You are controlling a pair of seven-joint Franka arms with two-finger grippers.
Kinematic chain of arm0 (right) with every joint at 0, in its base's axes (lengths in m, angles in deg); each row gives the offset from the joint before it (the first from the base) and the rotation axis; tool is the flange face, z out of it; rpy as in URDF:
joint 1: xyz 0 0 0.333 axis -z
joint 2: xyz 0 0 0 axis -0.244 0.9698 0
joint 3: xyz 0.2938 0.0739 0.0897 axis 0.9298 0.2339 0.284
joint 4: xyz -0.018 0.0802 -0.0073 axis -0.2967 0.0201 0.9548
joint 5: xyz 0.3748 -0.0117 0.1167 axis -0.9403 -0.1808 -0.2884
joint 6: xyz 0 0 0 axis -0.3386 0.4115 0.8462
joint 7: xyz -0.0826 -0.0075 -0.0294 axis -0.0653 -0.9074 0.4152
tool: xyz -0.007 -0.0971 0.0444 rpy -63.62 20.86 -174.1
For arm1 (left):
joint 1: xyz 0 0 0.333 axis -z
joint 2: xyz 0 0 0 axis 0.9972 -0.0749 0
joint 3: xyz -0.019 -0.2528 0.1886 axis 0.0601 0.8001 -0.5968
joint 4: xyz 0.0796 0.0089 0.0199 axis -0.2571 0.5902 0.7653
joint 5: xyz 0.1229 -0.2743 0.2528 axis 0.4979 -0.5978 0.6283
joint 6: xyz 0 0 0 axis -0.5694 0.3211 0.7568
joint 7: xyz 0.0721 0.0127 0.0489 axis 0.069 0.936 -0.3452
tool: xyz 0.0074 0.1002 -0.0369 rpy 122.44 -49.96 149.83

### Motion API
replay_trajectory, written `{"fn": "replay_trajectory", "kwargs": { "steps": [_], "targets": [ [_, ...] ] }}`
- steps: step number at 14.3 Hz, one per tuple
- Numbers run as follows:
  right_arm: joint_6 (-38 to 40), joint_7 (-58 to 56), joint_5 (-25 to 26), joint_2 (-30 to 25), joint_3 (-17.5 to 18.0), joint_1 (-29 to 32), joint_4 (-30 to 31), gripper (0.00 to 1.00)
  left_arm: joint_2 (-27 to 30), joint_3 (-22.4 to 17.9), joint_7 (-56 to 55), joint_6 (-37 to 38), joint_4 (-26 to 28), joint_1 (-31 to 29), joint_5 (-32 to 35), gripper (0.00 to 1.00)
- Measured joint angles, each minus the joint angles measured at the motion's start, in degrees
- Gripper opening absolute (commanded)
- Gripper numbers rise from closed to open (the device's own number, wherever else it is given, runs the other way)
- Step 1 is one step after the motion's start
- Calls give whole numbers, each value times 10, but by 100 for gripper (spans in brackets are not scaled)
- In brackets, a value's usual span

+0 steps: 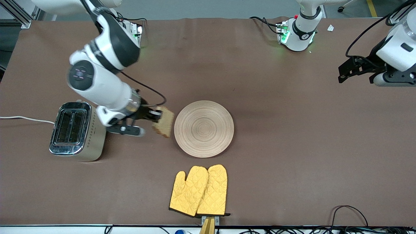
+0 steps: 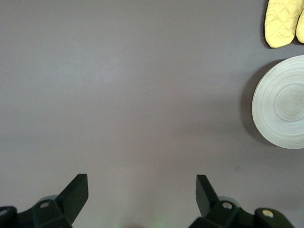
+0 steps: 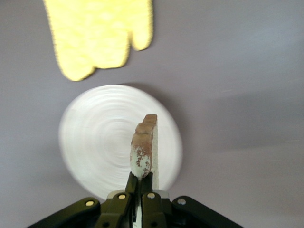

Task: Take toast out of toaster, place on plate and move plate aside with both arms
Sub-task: 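Lift the toast and carry it over the wooden plate with the right gripper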

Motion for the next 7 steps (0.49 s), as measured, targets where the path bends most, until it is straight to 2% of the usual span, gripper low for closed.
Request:
{"fn": "replay_trajectory", "kwargs": {
  "steps": [3, 5, 6, 7],
  "targets": [
    [-93, 51, 0, 55, 16, -15, 0, 5, -22, 0, -2, -1, 0, 17, -14, 100],
    [-162, 84, 0, 84, 25, -21, 0, 9, -38, 1, -3, -4, 0, 25, -28, 100],
    [-189, 92, 0, 95, 29, -25, 0, 16, -47, 0, -3, -6, 0, 25, -46, 100],
    [-210, 98, 0, 104, 30, -29, 3, 42, -59, 0, -5, -8, 1, 24, -72, 100]
  ]
}}
